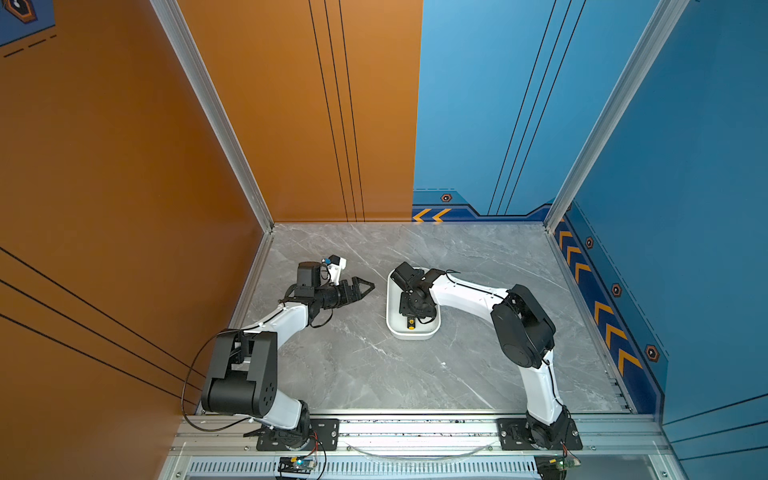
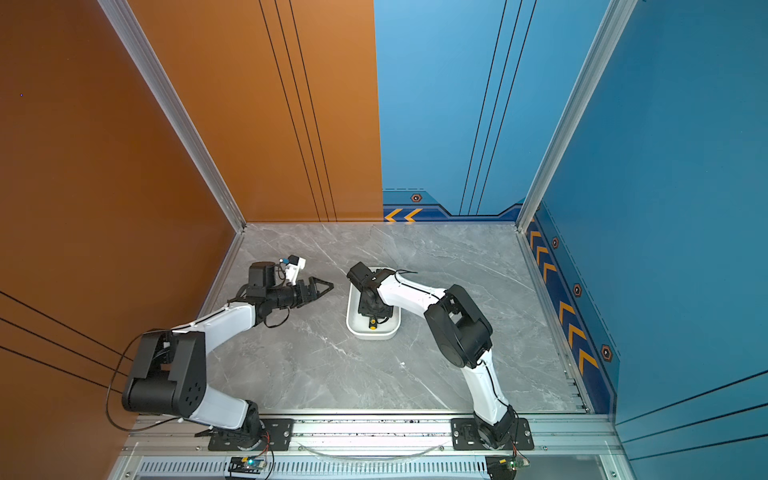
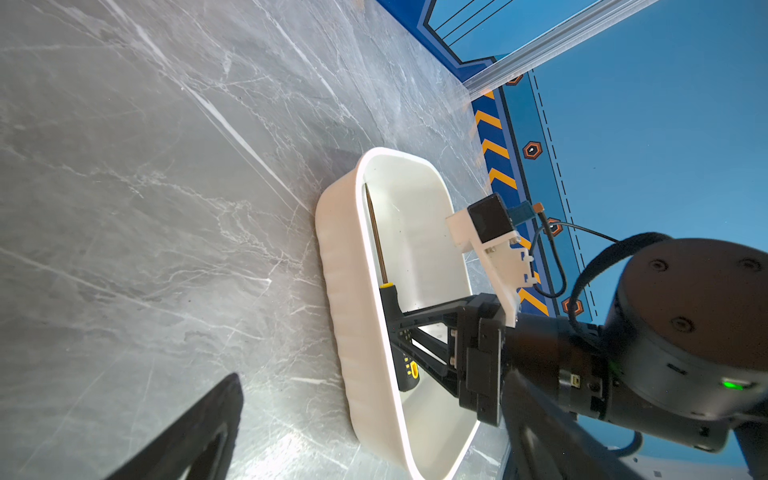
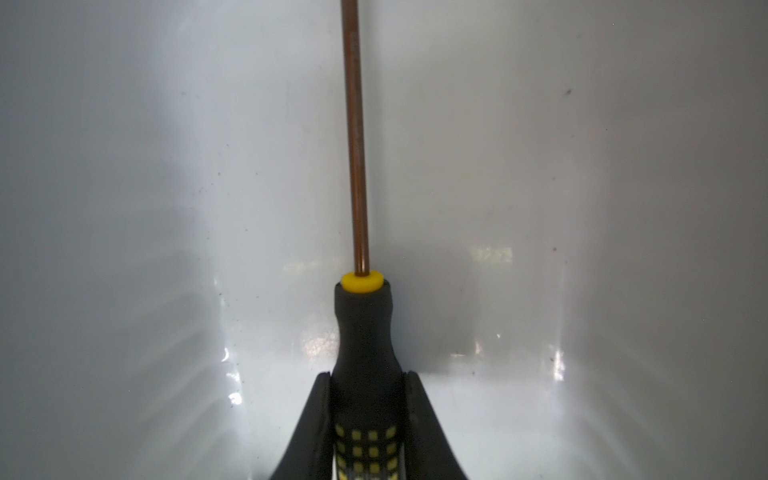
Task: Put the screwdriver in the bin
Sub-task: 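Lower the screwdriver into the white bin with the right gripper, then open the right gripper and release the screwdriver in the bin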
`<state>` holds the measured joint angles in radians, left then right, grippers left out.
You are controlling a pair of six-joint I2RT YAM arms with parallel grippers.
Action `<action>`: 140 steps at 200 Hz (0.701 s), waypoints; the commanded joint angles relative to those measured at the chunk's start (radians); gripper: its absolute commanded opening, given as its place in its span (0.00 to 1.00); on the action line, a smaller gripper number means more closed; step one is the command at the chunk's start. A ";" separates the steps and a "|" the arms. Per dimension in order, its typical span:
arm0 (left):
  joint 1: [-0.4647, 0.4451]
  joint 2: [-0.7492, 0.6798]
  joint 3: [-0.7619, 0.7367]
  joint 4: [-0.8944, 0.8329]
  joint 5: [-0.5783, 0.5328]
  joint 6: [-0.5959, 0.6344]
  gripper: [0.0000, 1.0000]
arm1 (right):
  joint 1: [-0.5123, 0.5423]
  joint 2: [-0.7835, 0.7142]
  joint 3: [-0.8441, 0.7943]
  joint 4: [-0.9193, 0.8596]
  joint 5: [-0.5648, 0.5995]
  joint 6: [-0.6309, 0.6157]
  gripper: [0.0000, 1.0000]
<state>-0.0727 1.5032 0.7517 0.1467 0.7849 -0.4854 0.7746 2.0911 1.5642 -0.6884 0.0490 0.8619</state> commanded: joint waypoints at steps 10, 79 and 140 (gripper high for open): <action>-0.006 -0.020 -0.005 -0.025 -0.013 0.031 0.98 | -0.001 0.050 0.005 -0.005 -0.005 -0.004 0.02; -0.006 -0.015 -0.005 -0.030 -0.015 0.039 0.98 | -0.002 0.052 0.003 -0.012 -0.005 -0.012 0.26; -0.007 -0.017 -0.009 -0.035 -0.027 0.043 0.98 | -0.009 0.029 0.011 -0.016 -0.037 -0.036 0.48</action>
<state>-0.0727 1.5032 0.7517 0.1364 0.7792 -0.4671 0.7723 2.1113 1.5684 -0.6857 0.0433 0.8429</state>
